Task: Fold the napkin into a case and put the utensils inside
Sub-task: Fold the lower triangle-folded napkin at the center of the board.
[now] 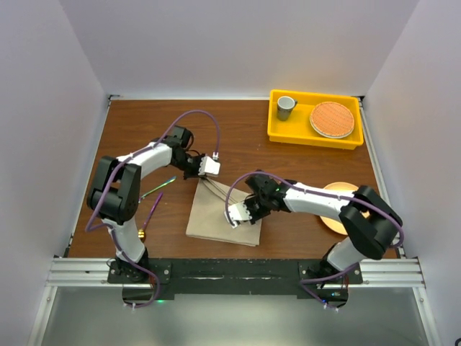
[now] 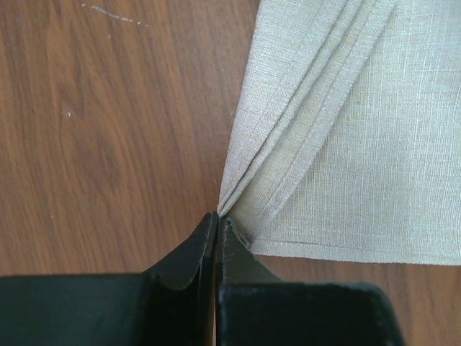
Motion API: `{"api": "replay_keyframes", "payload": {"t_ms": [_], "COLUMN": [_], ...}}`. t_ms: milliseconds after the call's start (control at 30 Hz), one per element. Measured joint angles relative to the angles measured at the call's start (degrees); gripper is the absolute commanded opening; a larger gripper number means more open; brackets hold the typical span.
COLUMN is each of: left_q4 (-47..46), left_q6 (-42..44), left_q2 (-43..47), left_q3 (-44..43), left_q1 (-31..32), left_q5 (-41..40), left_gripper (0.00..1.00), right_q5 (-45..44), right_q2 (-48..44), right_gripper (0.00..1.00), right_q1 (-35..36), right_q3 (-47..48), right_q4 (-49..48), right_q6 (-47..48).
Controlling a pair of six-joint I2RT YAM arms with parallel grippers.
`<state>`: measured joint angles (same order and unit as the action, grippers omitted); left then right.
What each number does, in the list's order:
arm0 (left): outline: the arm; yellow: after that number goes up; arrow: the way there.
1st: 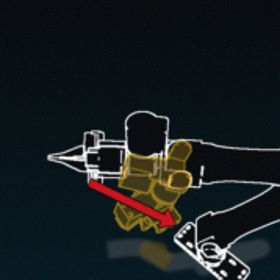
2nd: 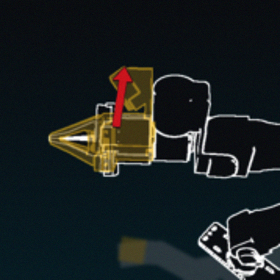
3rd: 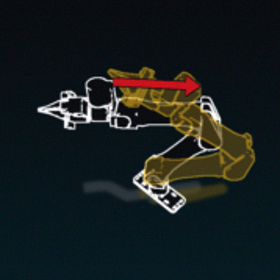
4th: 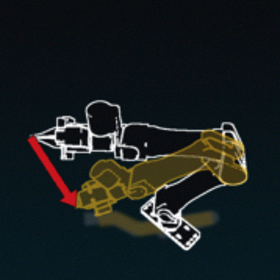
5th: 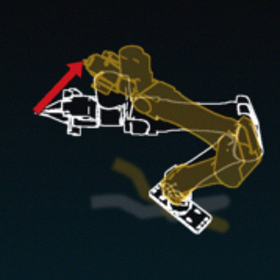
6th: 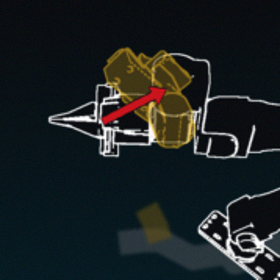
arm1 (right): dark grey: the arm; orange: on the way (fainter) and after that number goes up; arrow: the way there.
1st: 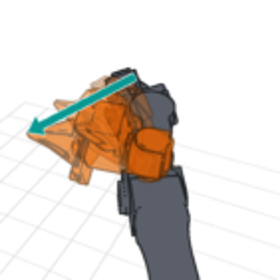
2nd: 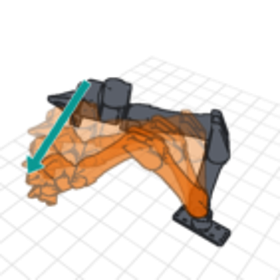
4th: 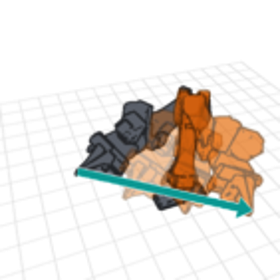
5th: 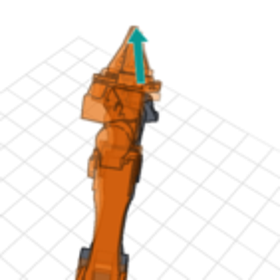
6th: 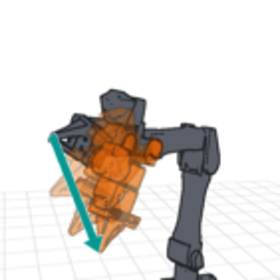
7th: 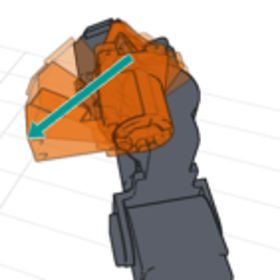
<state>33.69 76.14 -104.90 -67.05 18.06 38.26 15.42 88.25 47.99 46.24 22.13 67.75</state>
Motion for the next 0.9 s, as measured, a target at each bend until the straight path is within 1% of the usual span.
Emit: {"api": "replay_keyframes", "payload": {"t_ms": [200, 300, 467, 633, 767, 900], "left_q4": [-0.44, -0.59, 0.17, 2.10, 2.21, 1.01], "left_q6": [-2.62, -3.85, -6.60, -9.55, -12.72, -18.08], "left_q2": [0.04, 0.59, 3.45, 9.20, 15.15, 19.06], "left_q3": [-0.24, -0.26, -0.35, 0.22, 4.66, 11.26], "left_q1": [-1.88, -2.32, -2.21, -0.92, 1.46, 4.76], "left_q5": [-0.42, -0.57, -0.63, -1.01, -1.81, -2.75], "left_gripper": [0.00, 0.00, 0.00, 0.00, 0.00, 0.00], "right_q5": [-0.13, -0.11, 0.63, 1.05, 1.86, 2.29], "right_q2": [4.15, 4.35, 2.99, -1.49, -6.51, -7.56], "right_gripper": [0.00, 0.00, 0.00, 0.00, 0.00, 0.00], "right_q1": [-6.34, -8.04, -8.24, -8.26, -8.50, -8.96], "right_q3": [5.79, 8.20, 9.46, 9.31, 6.69, 2.97], "right_q4": [1.68, 2.54, 5.27, 9.03, 10.91, 11.02], "right_q6": [0.17, 0.26, 0.46, 1.73, 3.41, 4.20]}}
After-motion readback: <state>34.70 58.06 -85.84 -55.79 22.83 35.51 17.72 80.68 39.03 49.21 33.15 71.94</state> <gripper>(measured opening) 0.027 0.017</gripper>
